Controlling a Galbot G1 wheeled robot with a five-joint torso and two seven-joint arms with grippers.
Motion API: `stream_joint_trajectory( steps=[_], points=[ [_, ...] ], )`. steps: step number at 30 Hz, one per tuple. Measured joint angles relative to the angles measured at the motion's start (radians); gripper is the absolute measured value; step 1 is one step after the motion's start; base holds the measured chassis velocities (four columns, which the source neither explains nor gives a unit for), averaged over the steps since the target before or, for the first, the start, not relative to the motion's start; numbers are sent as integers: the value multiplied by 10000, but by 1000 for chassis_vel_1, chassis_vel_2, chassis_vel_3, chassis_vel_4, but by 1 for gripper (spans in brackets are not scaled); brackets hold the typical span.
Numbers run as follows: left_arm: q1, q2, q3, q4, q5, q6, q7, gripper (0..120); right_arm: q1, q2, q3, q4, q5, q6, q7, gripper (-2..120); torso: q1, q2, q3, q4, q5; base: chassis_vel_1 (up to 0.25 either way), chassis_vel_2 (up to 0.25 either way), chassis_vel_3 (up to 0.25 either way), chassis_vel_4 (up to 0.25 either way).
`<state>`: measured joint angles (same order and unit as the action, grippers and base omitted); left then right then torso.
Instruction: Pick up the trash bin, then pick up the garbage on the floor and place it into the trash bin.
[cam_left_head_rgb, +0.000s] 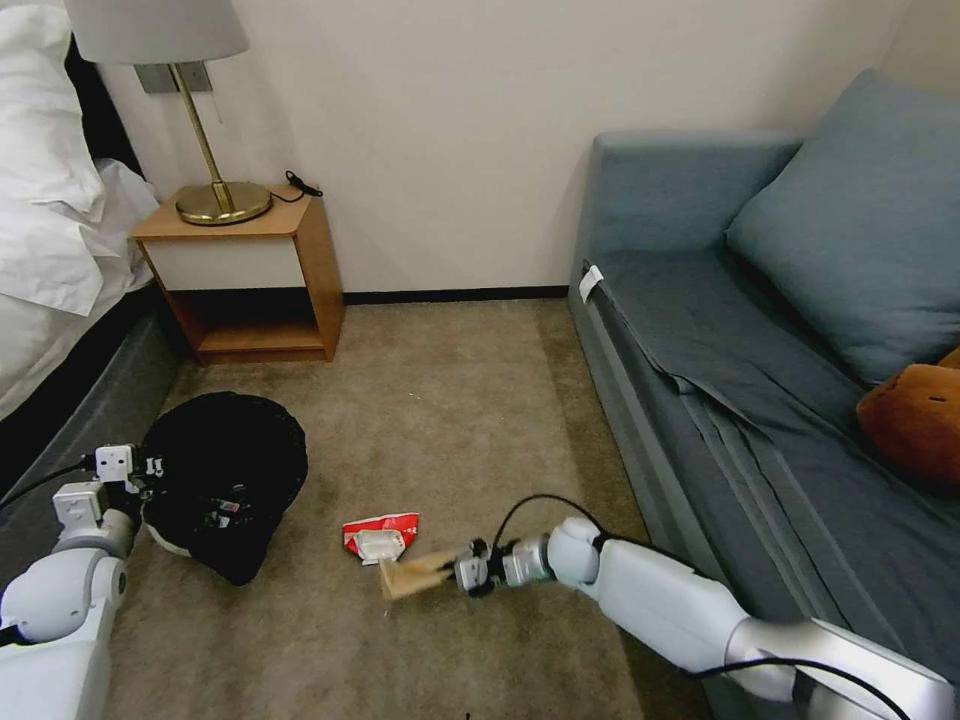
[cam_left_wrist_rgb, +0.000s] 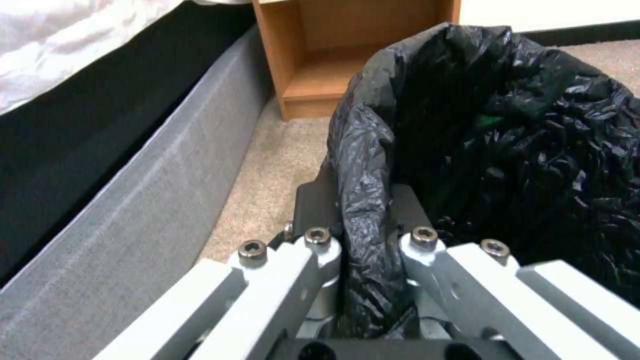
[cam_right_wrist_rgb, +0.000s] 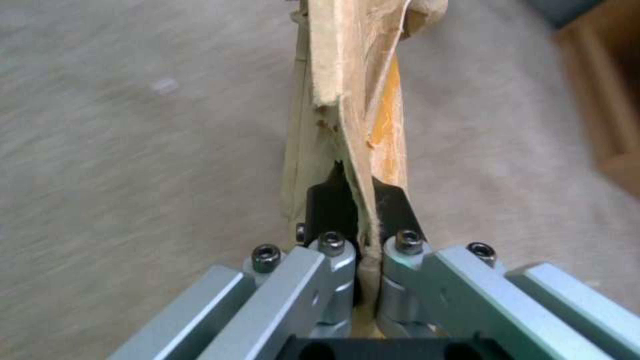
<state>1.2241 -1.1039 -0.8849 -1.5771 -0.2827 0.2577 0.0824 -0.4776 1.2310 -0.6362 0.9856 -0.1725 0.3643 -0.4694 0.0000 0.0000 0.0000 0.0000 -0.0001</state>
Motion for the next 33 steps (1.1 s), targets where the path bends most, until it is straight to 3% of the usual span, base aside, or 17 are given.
stream_joint_trajectory(
  steps=[8,16,22,25,27,33],
  points=[
    [-91,-18,174,-125,32,38,-7,4,1917,825,-128,18,1943,-668,354,0,0,0,1,2,1,0,0,0,0],
    [-125,-54,269,-295,81,117,-33,4,3178,1861,-341,-86,2939,-1202,690,0,0,0,0,0,-1,0,0,0,0],
    [-97,-82,275,-376,77,128,-40,4,3502,2524,-532,-623,3087,-1249,779,0,0,0,1,-1,-2,0,0,0,0],
    [-123,-161,307,-436,64,137,-45,4,3629,3494,-717,-1544,3179,-1249,1040,0,0,0,0,1,-1,0,0,0,0],
    [-130,-188,330,-445,63,139,-45,4,3629,3730,-803,-1810,3204,-1247,1176,0,0,0,1,5,-1,0,0,0,0],
    [-147,-289,386,-479,72,144,-54,4,3556,3838,-1112,-2466,3274,-1269,1677,0,0,0,1,-5,-1,0,0,0,0]
  ],
)
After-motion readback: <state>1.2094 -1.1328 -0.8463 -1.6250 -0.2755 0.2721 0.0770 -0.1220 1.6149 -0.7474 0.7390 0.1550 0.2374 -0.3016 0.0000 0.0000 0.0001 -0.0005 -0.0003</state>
